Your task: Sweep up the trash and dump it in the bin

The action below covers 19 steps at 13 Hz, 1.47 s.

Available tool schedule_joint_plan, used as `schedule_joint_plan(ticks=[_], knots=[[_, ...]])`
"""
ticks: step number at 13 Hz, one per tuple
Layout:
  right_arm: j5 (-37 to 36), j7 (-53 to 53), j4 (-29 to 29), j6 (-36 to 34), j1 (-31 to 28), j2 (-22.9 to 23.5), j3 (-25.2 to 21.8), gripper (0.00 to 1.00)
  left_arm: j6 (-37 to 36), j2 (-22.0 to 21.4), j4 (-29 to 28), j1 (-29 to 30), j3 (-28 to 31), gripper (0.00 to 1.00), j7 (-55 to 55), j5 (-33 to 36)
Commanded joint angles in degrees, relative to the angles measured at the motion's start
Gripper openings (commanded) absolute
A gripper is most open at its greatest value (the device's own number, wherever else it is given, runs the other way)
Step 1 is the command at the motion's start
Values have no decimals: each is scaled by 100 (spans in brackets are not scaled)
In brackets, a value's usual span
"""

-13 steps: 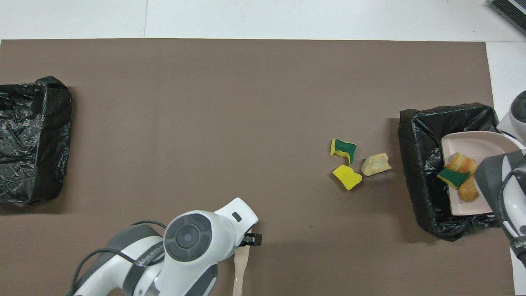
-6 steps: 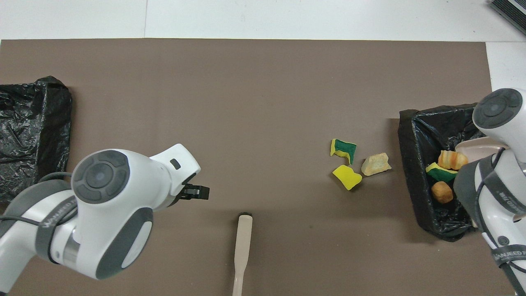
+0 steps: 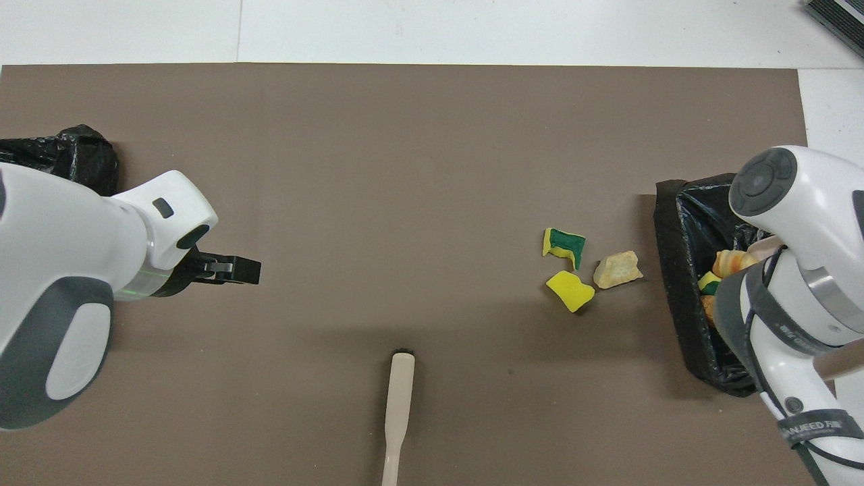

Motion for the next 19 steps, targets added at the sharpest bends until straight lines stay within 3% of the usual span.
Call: schedule_joint_plan(ticks=[1,6,8,11,14,19], knots=[[-266,-256,171,-166,-20,-31,49,0,-294,82,344,106,-63,100,333,385],[-39,-239,603,-421,-29,-31,67,0,-522,100,765,351,147,100,835,421],[487,49,743,-430,-20,-14,67,0,-942,248,1264,694,86,100,1011,430],[1323,927,831,-438,199,39,67,0,-1655,609,2118,879,86,100,1267,439],[2140,1990,849,-438,462,39,67,0,-1832,601,2259,1038,51,100,1618,709],[3589,3793,1428,-553,788,285,67,0,-2140,758,2585,1029,16,100,1619,746]])
